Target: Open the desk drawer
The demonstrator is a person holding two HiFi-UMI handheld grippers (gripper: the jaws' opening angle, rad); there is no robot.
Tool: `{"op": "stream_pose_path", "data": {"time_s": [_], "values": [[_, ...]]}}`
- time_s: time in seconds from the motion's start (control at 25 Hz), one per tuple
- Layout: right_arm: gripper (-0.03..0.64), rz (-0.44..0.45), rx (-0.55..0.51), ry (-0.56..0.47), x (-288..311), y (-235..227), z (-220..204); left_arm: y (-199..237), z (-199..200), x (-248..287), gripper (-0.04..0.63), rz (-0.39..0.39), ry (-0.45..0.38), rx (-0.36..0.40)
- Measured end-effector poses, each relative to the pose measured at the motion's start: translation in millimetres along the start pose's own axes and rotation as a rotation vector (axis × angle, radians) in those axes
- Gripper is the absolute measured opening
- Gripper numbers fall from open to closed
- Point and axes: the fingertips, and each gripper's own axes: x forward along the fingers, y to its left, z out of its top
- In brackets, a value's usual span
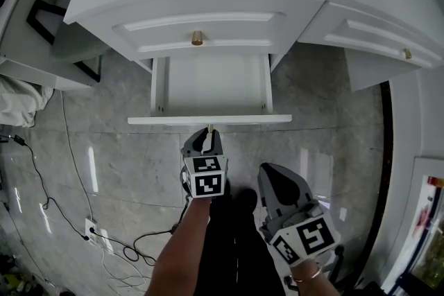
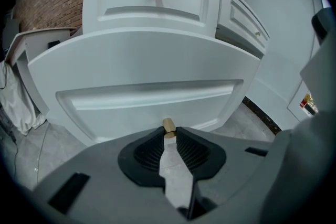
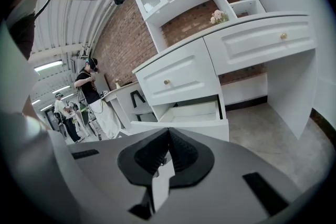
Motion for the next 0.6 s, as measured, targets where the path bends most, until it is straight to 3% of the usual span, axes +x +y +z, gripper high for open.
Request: {"op": "stream_pose_path", "data": {"time_s": [0.32, 0.6], "values": [[0.005, -0.011, -0.004, 0.009, -13, 9, 6, -8, -20, -9, 0.078, -0.030, 0.029, 0.012], [0.005, -0.018, -0.002, 0.022, -20, 17, 11, -10, -33, -24, 0.081, -0.042, 0.079, -0.034]]}}
